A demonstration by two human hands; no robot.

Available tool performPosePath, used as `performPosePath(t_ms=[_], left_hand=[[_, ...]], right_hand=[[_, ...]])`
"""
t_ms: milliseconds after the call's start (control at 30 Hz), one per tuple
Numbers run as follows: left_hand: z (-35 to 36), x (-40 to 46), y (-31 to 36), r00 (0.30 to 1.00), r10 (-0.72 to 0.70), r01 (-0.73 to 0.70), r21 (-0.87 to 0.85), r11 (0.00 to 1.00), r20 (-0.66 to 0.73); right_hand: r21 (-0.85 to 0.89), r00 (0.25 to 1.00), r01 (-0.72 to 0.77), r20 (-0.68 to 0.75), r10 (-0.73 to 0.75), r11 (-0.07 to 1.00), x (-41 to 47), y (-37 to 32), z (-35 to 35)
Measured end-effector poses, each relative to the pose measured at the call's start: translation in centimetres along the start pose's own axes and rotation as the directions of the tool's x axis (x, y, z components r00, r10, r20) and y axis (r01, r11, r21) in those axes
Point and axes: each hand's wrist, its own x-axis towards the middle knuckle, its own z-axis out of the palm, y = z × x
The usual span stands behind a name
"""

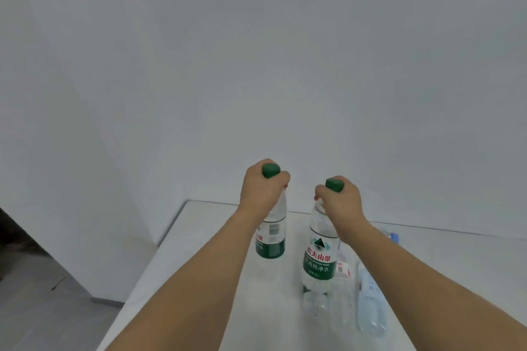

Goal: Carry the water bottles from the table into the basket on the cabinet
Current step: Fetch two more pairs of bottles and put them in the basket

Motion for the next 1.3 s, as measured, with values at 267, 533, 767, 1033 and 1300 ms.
performPosePath(t_ms=[267, 533, 767, 1033, 1300], left_hand=[[-1.3, -4.8, 13.2, 0.976, 0.193, -0.194, 0.004, 0.981, -0.099], [-12.3, -9.4, 17.2, 0.925, 0.244, -0.220, 0.112, 0.969, -0.291], [-25.9, -17.5, 17.4, 0.790, 0.244, -0.158, 0.198, 0.967, -0.563], [-37.3, -28.6, 16.6, 0.585, 0.232, -0.049, 0.252, 0.966, -0.777], [-44.8, -35.7, 15.2, 0.451, 0.209, 0.061, 0.264, 0.963, -0.868]], right_hand=[[0.043, 0.974, 0.226, -0.030, -0.225, 0.973, -5.4, -11.5, -5.9], [0.109, 0.924, 0.320, 0.183, -0.336, 0.941, -11.0, -16.4, -0.3], [0.258, 0.791, 0.314, 0.461, -0.402, 0.914, -19.5, -19.3, 11.2], [0.407, 0.573, 0.241, 0.673, -0.467, 0.881, -32.0, -22.2, 20.8], [0.415, 0.478, 0.258, 0.730, -0.489, 0.872, -39.7, -23.1, 25.9]])
